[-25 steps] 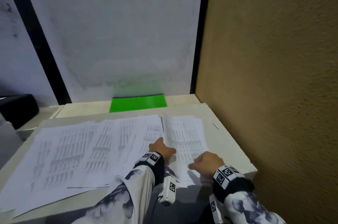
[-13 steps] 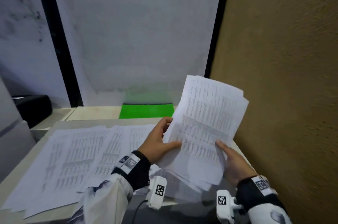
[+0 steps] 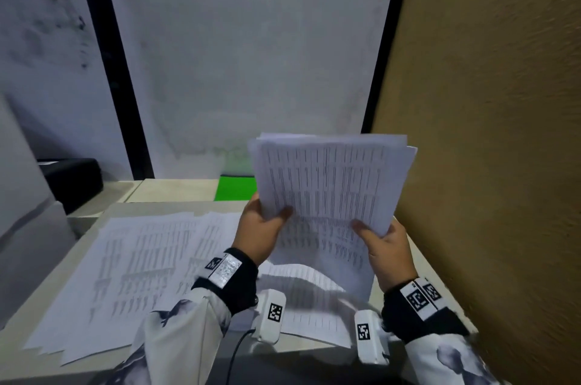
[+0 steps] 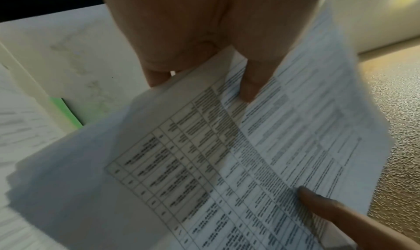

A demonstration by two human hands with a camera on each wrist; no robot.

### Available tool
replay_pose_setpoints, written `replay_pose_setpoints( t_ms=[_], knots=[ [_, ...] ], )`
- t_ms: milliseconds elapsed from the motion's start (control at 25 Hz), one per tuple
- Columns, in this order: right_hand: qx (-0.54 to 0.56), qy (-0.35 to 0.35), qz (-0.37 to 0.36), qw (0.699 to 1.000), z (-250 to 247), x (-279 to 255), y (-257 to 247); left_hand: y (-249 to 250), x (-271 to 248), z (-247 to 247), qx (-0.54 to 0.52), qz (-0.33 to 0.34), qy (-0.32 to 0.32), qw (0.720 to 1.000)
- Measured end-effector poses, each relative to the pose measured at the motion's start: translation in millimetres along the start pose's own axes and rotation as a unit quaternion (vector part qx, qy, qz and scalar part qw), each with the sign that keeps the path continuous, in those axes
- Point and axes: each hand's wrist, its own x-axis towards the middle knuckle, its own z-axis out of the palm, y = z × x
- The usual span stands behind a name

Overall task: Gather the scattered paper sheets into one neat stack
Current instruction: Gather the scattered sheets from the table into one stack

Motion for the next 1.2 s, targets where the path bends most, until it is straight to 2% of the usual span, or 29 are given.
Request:
replay_pose_setpoints(
  t_ms=[120,240,360,440,480,520,560,640,760,800,880,960,1040,1079,1199],
  knots=[
    [-0.045,0.007,0.012,0.999,-12.7,-4.5,14.6,-13.9,-11.3,7.2,-0.015,-0.026,-0.022,0.999],
    [-0.044,0.017,0.06,0.997,-21.5,-12.8,39.0,-46.6,-31.9,14.4,-0.006,-0.084,-0.056,0.995],
    [-0.042,-0.001,0.114,0.993,-20.7,-24.0,57.6,-79.6,-46.4,18.7,0.029,-0.14,-0.097,0.985],
    [-0.057,0.022,0.123,0.991,-23.2,-23.2,67.5,-89.1,-44.1,12.1,0.062,-0.164,-0.14,0.974],
    [-0.06,0.042,0.122,0.99,-27.3,-20.1,71.3,-91.3,-37.9,5.3,0.115,-0.161,-0.157,0.968],
    [-0.063,0.059,0.122,0.989,-33.6,-15.0,74.7,-91.9,-29.0,-3.5,0.206,-0.156,-0.155,0.954],
    [-0.063,0.075,0.127,0.987,-39.8,-10.1,78.1,-93.3,-19.7,-14.6,0.312,-0.159,-0.136,0.927],
    [-0.043,0.108,0.158,0.981,-52.1,-3.8,84.5,-92.4,-4.5,-34.1,0.471,-0.203,-0.108,0.852],
    [0.016,0.124,0.246,0.961,-59.7,-11.3,96.8,-92.2,-2.2,-33.3,0.575,-0.254,-0.161,0.761],
    [0.004,0.113,0.272,0.956,-62.1,-15.6,101.8,-93.2,-5.8,-27.3,0.6,-0.254,-0.175,0.738],
    [-0.033,0.085,0.309,0.947,-64.6,-22.2,102.9,-99.9,-7.2,-16.6,0.632,-0.245,-0.184,0.712],
    [-0.065,0.05,0.326,0.942,-65.9,-21.8,100.8,-103.0,-0.5,-11.4,0.623,-0.251,-0.194,0.715],
    [-0.078,0.026,0.347,0.934,-65.2,-19.4,101.4,-101.9,6.3,-8.3,0.59,-0.272,-0.194,0.735],
    [-0.081,0.019,0.355,0.931,-64.4,-18.7,102.7,-102.6,8.8,-8.2,0.564,-0.284,-0.184,0.753],
    [-0.074,0.014,0.369,0.926,-64.5,-15.7,107.9,-107.5,15.0,-13.2,0.453,-0.288,-0.144,0.831]
  ],
)
